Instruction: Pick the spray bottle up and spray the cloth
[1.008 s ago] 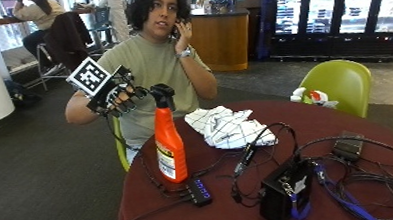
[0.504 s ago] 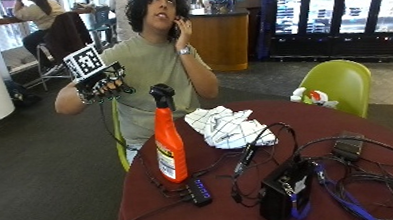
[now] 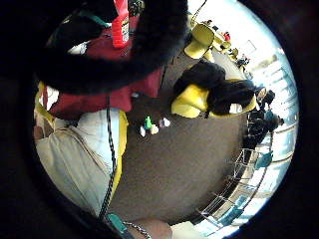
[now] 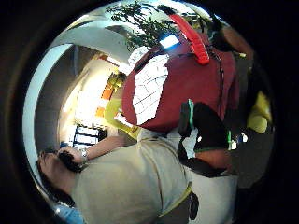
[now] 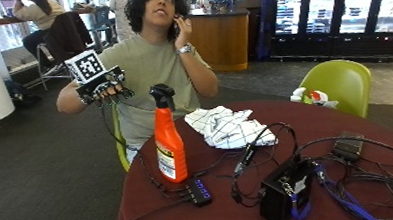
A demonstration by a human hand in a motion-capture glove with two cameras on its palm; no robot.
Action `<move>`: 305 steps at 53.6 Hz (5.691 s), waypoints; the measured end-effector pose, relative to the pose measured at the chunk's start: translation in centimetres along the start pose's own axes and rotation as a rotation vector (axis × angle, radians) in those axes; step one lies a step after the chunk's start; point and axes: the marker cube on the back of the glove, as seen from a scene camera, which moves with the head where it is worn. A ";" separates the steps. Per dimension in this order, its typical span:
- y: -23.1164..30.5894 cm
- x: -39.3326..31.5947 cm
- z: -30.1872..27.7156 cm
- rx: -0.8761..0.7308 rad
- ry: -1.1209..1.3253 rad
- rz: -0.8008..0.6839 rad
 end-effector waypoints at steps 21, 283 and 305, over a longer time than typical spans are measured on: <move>-3.8 0.0 1.2 0.040 -0.085 -0.066; -40.1 -39.1 18.1 -0.028 -1.056 -0.249; -36.6 -33.0 13.9 -0.293 -0.481 -0.292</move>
